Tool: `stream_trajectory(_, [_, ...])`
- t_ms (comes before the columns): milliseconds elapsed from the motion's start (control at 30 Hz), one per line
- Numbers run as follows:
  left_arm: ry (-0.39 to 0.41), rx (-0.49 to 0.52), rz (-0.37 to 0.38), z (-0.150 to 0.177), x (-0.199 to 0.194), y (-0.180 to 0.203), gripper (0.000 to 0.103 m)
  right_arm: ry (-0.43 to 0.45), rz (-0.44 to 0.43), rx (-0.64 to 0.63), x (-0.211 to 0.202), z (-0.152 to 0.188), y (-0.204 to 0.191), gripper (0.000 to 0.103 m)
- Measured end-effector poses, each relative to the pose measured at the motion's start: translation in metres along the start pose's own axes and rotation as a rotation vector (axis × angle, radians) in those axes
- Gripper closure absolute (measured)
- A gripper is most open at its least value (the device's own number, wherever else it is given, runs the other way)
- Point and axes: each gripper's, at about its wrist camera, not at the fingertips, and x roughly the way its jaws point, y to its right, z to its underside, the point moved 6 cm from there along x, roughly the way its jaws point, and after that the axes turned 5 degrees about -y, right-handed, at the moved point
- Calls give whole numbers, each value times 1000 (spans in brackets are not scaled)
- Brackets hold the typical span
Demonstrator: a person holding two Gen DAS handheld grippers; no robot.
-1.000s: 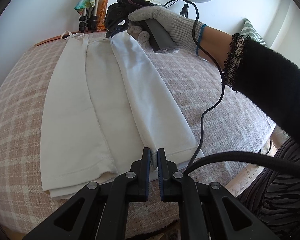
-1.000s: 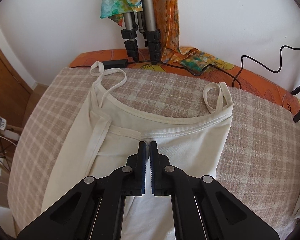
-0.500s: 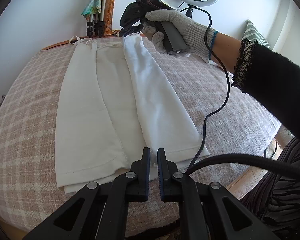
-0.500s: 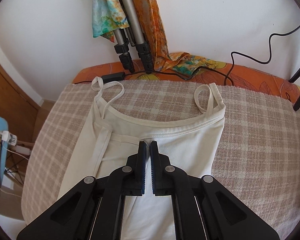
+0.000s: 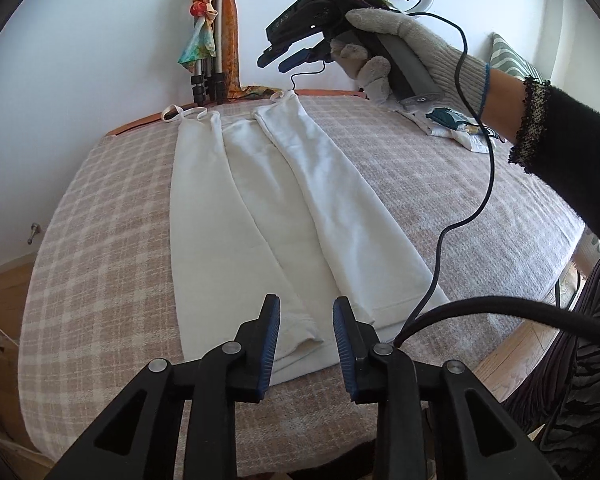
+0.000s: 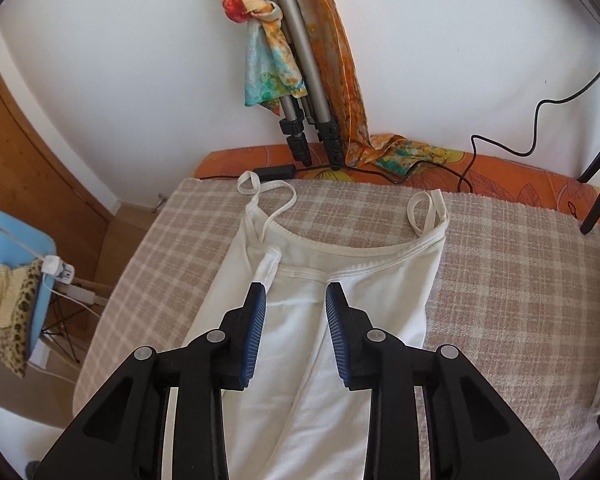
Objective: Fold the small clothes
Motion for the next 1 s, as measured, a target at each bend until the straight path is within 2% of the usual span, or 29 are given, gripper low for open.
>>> stream_trajectory(133, [12, 17, -52, -1, 0, -20, 76, 49, -14, 37, -51, 20, 6, 73])
stream_trajectory(300, [17, -20, -79, 1, -4, -51, 76, 71, -9, 58, -104, 73, 2, 73])
stream_trajectory(433, [11, -128, -2, 5, -14, -73, 70, 45, 13, 49, -124, 130, -12, 73])
stream_trajectory(500, [-1, -184, 58, 5, -14, -81, 65, 10, -11, 79, -124, 161, -16, 73])
stream_trajectory(633, [-45, -298, 156, 12, -1, -90, 64, -91, -62, 144, -106, 220, -19, 73])
stream_trajectory(733, [-88, -336, 206, 21, 8, -89, 64, -152, -88, 180, -88, 255, -21, 73])
stream_trajectory(867, [-105, -326, 203, 27, 9, -84, 64, -196, -140, 222, -74, 288, -23, 73])
stream_trajectory(933, [-105, -334, 207, 28, 9, -85, 61, -201, -172, 244, -70, 296, -22, 72])
stream_trajectory(1000, [-114, -348, 221, 30, 10, -86, 61, -181, -207, 255, -71, 297, -22, 68])
